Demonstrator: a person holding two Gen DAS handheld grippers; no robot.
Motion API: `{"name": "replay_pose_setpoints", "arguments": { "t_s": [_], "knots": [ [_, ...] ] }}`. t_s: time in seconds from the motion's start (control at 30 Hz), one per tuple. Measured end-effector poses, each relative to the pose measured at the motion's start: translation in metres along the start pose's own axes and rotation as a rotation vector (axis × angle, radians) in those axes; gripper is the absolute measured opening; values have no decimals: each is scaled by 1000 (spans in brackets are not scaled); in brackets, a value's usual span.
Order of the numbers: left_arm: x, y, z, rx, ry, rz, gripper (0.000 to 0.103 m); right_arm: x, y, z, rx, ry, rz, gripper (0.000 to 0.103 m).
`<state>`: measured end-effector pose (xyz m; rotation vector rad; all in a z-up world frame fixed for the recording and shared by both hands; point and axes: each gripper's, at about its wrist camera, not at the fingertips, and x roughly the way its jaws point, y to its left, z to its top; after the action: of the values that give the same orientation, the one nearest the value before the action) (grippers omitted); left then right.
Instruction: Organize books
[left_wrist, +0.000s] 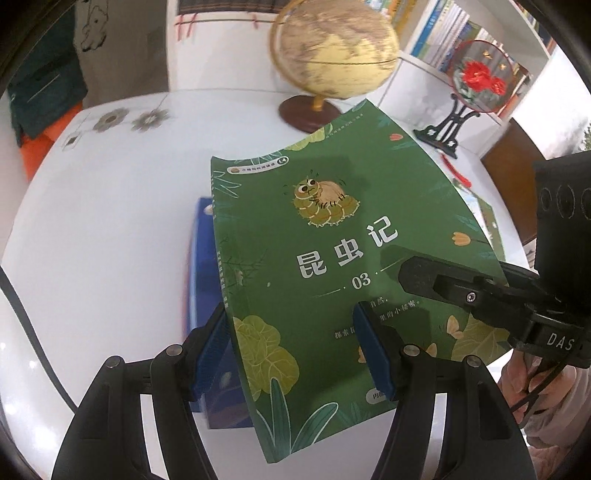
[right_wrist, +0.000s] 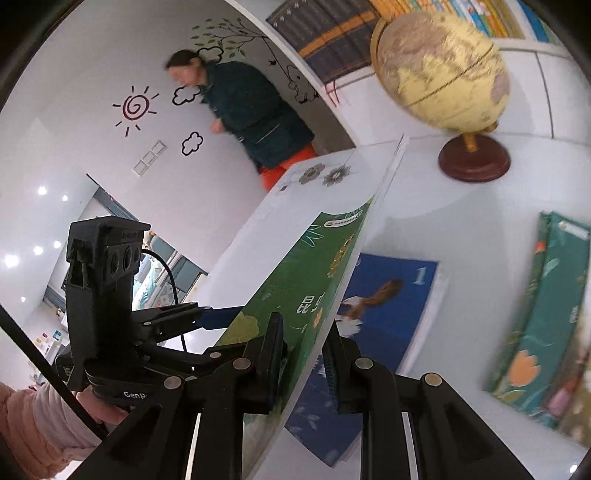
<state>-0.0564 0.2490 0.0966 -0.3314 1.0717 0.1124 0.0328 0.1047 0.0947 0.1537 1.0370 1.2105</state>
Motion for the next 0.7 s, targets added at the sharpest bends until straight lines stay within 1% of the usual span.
{"name": "replay_pose_setpoints", "arguments": {
  "t_s": [0.27, 0.47, 0.63, 0.7],
  "knots": [
    [11, 26, -11, -23, 40, -12, 63, 33, 4, -11, 42, 46, -8, 20],
    [24, 32, -20, -33, 73, -26, 63, 44, 4, -21, 59, 67, -31, 20],
    [36, 35, -26, -31, 105, -21, 63, 48, 1, -32, 78, 88, -46, 20],
    [41, 36, -27, -40, 115, -14, 63, 50, -4, -37, 105, 94, -49, 20]
  ]
}}
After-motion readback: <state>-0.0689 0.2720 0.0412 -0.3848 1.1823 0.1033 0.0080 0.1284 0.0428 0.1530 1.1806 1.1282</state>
